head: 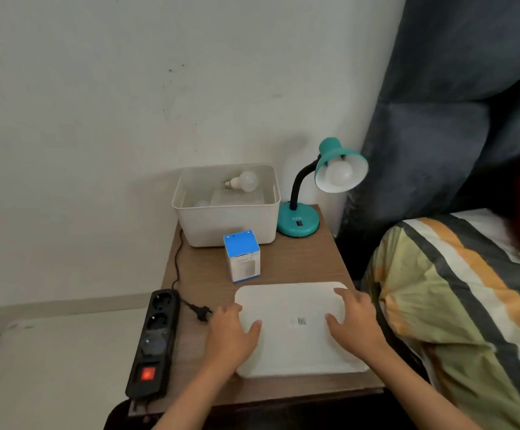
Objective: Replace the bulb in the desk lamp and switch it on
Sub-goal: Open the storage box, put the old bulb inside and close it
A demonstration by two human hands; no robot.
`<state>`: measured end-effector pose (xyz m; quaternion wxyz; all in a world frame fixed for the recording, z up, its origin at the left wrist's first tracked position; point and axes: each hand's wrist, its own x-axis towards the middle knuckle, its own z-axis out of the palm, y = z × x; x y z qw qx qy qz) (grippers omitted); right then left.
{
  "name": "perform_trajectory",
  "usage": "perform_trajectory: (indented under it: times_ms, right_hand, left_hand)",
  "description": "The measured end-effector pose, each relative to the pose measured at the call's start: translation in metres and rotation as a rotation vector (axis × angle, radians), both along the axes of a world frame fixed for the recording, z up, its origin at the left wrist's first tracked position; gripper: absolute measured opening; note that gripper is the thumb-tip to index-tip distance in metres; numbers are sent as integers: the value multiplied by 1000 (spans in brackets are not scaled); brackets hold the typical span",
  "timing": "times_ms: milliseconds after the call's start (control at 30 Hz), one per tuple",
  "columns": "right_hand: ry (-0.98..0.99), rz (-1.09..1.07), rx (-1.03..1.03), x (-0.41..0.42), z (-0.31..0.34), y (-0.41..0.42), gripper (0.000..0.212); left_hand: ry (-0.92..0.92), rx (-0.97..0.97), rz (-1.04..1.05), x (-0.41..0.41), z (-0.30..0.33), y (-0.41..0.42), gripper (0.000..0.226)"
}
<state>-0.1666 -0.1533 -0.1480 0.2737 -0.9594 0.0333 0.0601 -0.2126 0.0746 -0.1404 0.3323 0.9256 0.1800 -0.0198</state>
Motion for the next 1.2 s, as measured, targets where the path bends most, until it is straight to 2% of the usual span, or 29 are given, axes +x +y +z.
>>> perform_trajectory:
  times_ms: [100, 200, 400, 567, 667, 867, 1200]
  right_hand:
    - [139, -45, -100, -12, -13, -13, 66]
    - [160, -17, -103, -19, -19, -16, 67]
    - [138, 6, 30, -26, -4, -21, 68]
    - [-101, 63, 62, -16, 29, -22, 65]
    - [-210, 110, 66, 5, 55, -11, 63]
    - [-280, 170, 67, 72, 93, 37, 62]
    - [-208, 299, -44, 177, 120, 127, 61]
  left_hand:
    - [123, 69, -9, -17, -8, -11, 53]
    - [137, 96, -62, -24, -10, -18, 49]
    - [-101, -33, -11, -30, -1, -17, 54]
    - [-275, -50, -5, -25, 24, -8, 54]
    - [-349, -54, 11, -7, 47, 6, 55]
    - [-418, 0, 73, 54, 91, 49, 52]
    - [-307, -24, 148, 163, 115, 134, 54]
